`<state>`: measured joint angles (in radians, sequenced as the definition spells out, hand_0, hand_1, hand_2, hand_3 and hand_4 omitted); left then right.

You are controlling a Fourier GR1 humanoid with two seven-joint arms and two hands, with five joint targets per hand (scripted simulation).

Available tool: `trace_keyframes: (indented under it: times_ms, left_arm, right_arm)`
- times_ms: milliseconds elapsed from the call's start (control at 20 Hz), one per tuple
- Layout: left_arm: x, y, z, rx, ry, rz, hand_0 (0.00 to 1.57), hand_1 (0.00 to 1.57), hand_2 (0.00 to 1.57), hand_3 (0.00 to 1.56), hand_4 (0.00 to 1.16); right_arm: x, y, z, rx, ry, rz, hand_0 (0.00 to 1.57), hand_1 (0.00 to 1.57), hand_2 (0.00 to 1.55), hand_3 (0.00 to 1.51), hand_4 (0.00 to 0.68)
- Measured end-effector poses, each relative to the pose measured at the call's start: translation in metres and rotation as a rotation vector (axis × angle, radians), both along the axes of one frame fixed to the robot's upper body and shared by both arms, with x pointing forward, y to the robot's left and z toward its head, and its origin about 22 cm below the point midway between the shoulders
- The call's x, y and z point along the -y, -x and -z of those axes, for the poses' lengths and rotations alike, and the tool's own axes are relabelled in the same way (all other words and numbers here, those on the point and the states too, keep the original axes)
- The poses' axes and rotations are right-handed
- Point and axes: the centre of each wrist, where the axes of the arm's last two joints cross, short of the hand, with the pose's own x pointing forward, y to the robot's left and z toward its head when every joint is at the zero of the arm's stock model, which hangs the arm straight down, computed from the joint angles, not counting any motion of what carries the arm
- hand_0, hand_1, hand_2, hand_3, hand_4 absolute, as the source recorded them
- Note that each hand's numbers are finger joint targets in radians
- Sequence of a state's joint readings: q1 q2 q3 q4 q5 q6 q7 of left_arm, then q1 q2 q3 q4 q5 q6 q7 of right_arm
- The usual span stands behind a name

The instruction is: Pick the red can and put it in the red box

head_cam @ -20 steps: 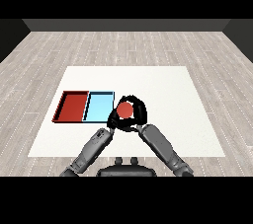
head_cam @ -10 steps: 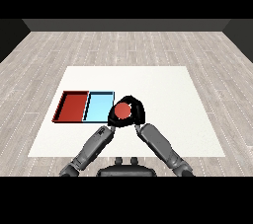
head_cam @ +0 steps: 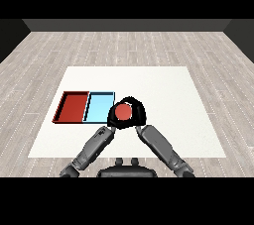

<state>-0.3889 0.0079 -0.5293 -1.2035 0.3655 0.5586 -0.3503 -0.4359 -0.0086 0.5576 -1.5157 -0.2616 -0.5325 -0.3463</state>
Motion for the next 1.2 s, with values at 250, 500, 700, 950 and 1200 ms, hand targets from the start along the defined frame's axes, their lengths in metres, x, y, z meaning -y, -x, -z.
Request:
trace_keyframes:
  times_ms: [250, 500, 700, 950, 1200]
  left_arm:
    - [0.000, 0.000, 0.002, 0.062, 0.022, -0.026, 1.57, 1.57, 1.57, 1.51, 1.15]
    - [-0.004, 0.005, 0.004, 0.085, 0.033, -0.038, 1.57, 1.57, 1.57, 1.51, 1.15]
    - [-0.004, 0.005, 0.007, 0.089, 0.019, -0.057, 1.57, 1.57, 1.57, 1.49, 1.13]
    - [-0.002, 0.005, 0.000, 0.102, 0.012, -0.071, 1.57, 1.57, 1.57, 1.49, 1.13]
    - [-0.006, 0.004, -0.008, 0.118, 0.004, -0.073, 1.57, 1.57, 1.57, 1.48, 1.13]
  right_arm:
    - [-0.002, -0.001, -0.001, -0.032, 0.012, -0.004, 0.00, 0.00, 0.00, 0.00, 0.000]
    - [0.000, -0.004, -0.001, -0.065, 0.066, 0.003, 0.00, 0.00, 0.00, 0.00, 0.000]
    - [0.001, -0.003, 0.007, -0.085, 0.074, 0.004, 0.00, 0.00, 0.00, 0.00, 0.000]
    - [0.007, -0.004, 0.007, -0.098, 0.079, 0.019, 0.00, 0.00, 0.00, 0.00, 0.000]
    - [0.011, 0.000, 0.004, -0.111, 0.068, 0.030, 0.00, 0.00, 0.00, 0.00, 0.000]
